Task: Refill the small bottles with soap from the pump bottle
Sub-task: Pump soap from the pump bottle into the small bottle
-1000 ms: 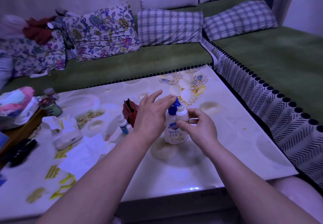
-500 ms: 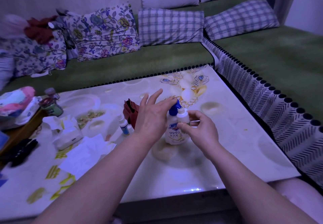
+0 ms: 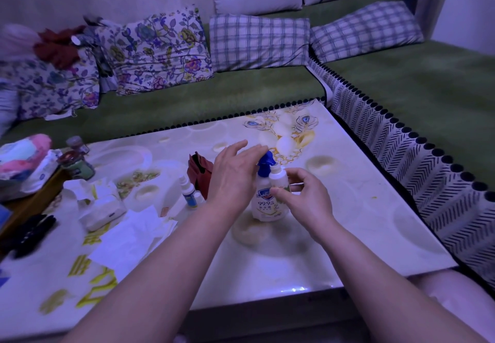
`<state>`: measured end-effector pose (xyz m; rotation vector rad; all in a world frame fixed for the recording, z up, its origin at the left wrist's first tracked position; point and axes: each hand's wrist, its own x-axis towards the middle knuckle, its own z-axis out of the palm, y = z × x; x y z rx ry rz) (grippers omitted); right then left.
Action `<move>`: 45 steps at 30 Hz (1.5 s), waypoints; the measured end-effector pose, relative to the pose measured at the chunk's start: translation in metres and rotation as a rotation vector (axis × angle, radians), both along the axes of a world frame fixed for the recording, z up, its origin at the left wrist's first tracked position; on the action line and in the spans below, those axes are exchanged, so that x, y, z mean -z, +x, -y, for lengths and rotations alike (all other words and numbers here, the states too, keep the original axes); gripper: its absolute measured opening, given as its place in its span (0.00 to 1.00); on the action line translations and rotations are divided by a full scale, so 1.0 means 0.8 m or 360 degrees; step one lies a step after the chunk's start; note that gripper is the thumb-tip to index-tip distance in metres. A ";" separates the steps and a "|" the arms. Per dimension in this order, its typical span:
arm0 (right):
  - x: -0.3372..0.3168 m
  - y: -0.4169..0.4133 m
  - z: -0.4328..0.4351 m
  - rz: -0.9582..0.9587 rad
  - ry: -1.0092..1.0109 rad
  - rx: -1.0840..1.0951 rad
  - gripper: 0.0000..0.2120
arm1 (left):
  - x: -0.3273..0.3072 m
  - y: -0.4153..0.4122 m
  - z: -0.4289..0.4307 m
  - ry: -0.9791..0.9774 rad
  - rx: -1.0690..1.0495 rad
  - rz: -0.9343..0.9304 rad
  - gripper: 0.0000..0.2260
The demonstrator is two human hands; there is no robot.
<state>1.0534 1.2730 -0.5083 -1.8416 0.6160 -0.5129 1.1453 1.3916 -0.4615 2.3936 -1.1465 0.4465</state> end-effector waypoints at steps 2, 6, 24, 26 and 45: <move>-0.001 -0.001 -0.001 -0.0003 -0.0014 0.0006 0.17 | -0.006 -0.003 0.002 -0.0004 0.0016 -0.0041 0.15; -0.002 -0.003 -0.002 0.0008 -0.0077 -0.0001 0.18 | -0.019 -0.012 0.004 -0.0034 0.0117 -0.0055 0.29; -0.010 -0.004 0.000 -0.0106 -0.0209 -0.0047 0.17 | -0.017 0.001 0.011 0.0195 0.0019 0.0012 0.19; -0.010 -0.004 -0.001 -0.0109 -0.0217 -0.0046 0.17 | -0.022 -0.001 0.013 0.0223 0.0058 -0.0053 0.16; -0.018 -0.006 -0.004 -0.0110 -0.0130 -0.0046 0.17 | 0.002 0.009 -0.008 0.0124 0.0044 0.0341 0.19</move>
